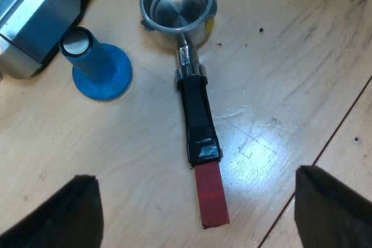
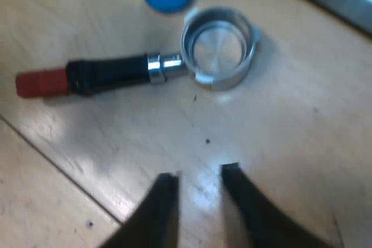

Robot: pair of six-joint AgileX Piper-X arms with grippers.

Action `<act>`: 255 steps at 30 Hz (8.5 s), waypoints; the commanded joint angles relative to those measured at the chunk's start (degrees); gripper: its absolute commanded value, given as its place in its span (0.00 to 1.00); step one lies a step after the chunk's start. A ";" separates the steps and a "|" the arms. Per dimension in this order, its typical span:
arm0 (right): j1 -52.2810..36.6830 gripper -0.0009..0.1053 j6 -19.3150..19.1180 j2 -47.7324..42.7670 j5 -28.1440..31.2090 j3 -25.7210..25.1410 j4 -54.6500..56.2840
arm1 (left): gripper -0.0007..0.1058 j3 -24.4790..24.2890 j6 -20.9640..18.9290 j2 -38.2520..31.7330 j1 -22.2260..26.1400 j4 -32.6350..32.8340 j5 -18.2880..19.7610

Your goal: Put the handle in the coffee machine

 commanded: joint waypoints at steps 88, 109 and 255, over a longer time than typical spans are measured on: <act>-13.20 0.83 -22.00 31.96 -14.88 -7.14 -17.91 | 0.66 3.31 -0.95 -0.06 -0.28 -13.90 -5.68; -15.93 0.83 -23.07 36.29 -16.79 -8.08 -17.54 | 0.66 3.31 -0.95 -0.06 -0.28 -13.90 -5.68; -15.93 0.01 -8.51 19.44 -14.66 -24.37 16.79 | 0.75 13.74 12.13 4.59 -0.28 -26.62 8.52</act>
